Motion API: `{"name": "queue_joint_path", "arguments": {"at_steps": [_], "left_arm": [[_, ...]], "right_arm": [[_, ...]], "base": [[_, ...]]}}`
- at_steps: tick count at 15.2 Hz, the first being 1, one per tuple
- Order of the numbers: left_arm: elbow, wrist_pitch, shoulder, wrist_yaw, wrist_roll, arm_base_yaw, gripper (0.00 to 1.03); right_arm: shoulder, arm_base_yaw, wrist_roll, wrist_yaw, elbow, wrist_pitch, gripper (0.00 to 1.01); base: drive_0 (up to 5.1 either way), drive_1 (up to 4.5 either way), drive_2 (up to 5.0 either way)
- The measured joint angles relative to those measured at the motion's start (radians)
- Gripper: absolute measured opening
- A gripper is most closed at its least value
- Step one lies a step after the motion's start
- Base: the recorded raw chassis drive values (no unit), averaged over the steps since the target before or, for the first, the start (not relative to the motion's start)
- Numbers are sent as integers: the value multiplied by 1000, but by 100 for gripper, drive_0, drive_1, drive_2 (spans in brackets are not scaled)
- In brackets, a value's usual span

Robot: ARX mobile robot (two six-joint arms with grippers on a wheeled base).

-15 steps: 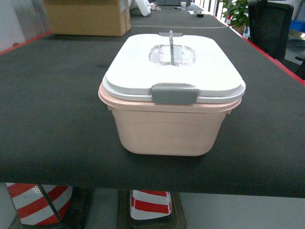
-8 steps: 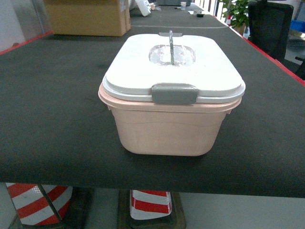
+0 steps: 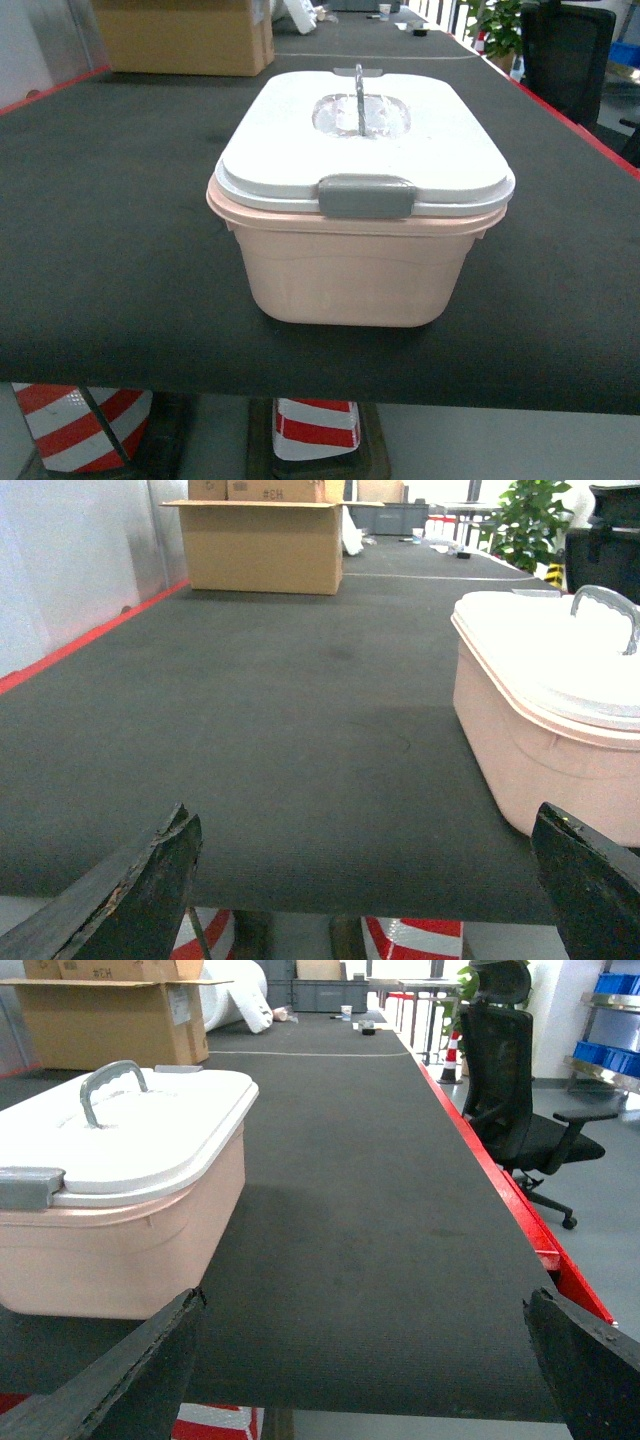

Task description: Pick capacitor and pack into box

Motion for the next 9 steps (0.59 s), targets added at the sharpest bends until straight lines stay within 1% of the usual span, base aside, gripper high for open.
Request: {"name": "queue_joint_path", "arguments": {"at_steps": [9], "left_arm": [[0, 0, 0, 0, 0, 0, 98]], "right_arm": [[0, 0, 0, 0, 0, 0, 98]], "base": [[0, 0, 0]]}}
